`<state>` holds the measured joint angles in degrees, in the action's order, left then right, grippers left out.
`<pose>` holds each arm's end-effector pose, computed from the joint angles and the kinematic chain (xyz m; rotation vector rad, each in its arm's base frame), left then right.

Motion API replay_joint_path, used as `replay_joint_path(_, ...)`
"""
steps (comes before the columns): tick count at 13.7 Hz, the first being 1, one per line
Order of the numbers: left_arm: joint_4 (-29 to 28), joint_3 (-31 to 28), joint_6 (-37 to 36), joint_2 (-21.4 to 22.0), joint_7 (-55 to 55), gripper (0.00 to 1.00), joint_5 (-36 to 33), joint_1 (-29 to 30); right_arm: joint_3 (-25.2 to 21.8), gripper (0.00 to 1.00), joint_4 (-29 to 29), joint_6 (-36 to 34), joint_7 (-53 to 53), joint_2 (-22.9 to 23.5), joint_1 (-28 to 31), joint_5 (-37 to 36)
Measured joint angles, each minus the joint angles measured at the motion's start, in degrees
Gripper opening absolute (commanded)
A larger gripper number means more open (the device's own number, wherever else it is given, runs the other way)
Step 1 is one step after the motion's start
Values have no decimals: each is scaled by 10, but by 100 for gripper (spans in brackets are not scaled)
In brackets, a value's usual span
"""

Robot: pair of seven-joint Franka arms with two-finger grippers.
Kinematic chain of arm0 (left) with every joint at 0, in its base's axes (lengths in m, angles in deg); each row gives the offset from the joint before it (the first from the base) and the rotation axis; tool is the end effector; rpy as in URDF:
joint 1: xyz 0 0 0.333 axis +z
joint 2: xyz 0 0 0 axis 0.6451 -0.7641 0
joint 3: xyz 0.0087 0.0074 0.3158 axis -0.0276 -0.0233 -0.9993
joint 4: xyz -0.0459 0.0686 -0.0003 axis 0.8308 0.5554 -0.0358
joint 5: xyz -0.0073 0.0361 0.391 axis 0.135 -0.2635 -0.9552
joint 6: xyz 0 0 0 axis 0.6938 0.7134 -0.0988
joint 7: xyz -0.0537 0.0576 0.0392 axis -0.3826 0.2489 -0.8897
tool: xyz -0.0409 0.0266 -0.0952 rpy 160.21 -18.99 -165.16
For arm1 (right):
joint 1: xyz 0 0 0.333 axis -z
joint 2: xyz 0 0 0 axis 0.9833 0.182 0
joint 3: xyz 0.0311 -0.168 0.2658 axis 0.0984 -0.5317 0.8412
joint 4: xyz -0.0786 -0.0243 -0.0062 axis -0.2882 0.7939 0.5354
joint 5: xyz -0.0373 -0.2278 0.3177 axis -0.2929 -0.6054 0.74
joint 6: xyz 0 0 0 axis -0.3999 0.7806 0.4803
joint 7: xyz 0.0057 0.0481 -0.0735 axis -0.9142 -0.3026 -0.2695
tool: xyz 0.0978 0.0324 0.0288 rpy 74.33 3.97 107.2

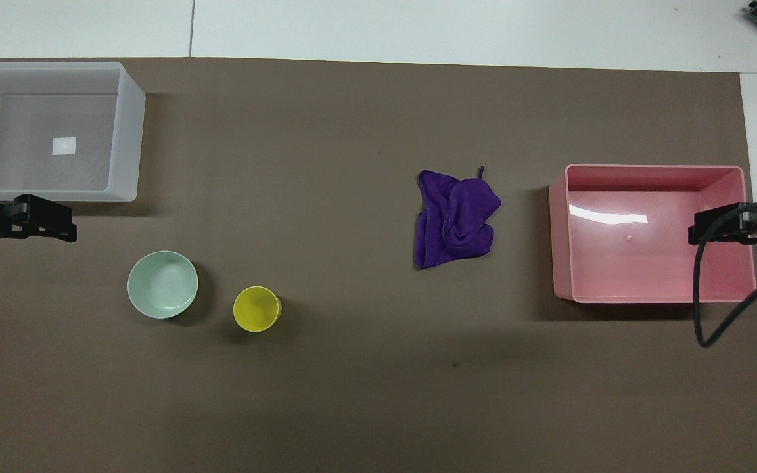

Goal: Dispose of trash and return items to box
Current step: 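Move the left gripper toward the green bowl while the right gripper reaches the cloth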

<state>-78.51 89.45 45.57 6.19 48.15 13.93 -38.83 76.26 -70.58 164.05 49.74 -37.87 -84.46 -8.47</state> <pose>0.5260 -0.0460 0.6168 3.1271 0.1200 -0.0795 0.5236 -0.0123 0.6352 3.1218 -0.1917 -0.0143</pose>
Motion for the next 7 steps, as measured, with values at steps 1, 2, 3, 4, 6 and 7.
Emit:
replay_joint_path(1, 1, 0, -2, 0, 0, 100, 0, 0, 0, 100, 0, 0, 0, 0, 0, 0)
replay_joint_path(2, 5, 0, -7, 0, 0, 100, 0, 0, 0, 100, 0, 0, 0, 0, 0, 0)
replay_joint_path(3, 13, 0, -14, 0, 0, 100, 0, 0, 0, 100, 0, 0, 0, 0, 0, 0)
replay_joint_path(4, 19, 0, -19, 0, 0, 100, 0, 0, 0, 100, 0, 0, 0, 0, 0, 0)
replay_joint_path(6, 22, 0, -21, 0, 0, 100, 0, 0, 0, 100, 0, 0, 0, 0, 0, 0)
replay_joint_path(7, 22, 0, -23, 0, 0, 100, 0, 0, 0, 100, -1, 0, 0, 0, 0, 0)
